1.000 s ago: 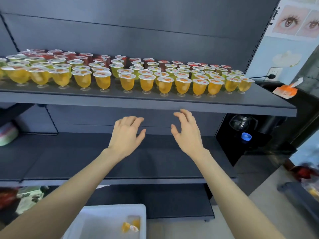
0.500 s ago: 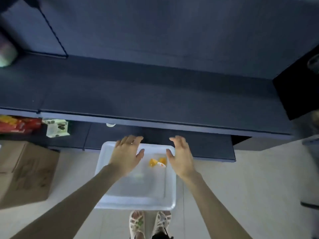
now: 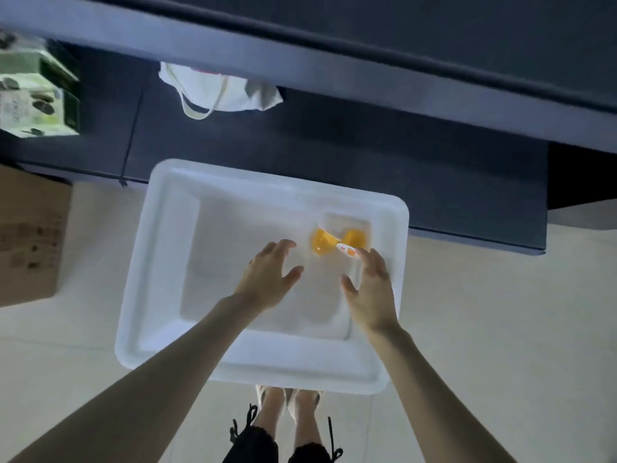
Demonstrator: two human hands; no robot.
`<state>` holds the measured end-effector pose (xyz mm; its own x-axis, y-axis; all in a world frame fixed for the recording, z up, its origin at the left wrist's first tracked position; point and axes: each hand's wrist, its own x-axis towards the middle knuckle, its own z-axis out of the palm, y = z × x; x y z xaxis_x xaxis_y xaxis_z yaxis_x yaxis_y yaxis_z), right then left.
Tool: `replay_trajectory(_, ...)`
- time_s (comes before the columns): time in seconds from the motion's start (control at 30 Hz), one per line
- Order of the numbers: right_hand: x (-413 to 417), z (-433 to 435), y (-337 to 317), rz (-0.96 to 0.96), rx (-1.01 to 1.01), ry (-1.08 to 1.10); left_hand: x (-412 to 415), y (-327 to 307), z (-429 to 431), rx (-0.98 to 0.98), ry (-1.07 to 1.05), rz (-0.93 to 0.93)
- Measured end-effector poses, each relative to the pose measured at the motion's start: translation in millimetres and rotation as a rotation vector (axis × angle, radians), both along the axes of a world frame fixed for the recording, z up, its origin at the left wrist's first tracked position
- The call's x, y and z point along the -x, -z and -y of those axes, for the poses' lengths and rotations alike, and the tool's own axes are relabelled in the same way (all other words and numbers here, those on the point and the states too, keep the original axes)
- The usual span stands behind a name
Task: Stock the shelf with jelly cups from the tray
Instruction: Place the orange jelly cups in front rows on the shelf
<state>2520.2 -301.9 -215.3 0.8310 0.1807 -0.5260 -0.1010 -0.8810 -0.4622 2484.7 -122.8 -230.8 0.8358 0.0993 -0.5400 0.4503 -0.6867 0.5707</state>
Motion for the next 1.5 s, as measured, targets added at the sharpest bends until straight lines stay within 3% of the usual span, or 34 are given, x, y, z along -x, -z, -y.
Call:
replay_trajectory(0.33,-13.9,-7.9,88.7,0.105,-0.193,0.207,-35.0,90.0,14.2,0.265,-0.042,0.101)
replay_trajectory(0.67,-3.8,-17.7,95.7,0.076,-0.356,0.391,-28.2,100.6,12.7,0.329,-0.190,0.094)
replay_trajectory(0.83,11.2,-20.9,85.4,-0.072,-0.437,0.491,-2.0,87.0,13.9,0.314,-0.353,0.000)
replay_trajectory(1.07,31.3,-12.5,34.5,-0.344,-0.545,0.626,28.9,27.6,6.9,0.439,-0.563,-0.084)
replay_trajectory(1.2,35.8,-0.4,-16.2,-0.491,-0.719,0.764,41.9,-29.5,14.1,0.550,-0.614,-0.070)
replay_trajectory(1.5,40.0,47.0,-159.6,-0.559,-0.966,0.857,56.4,-177.2,58.4,0.801,-0.607,0.032)
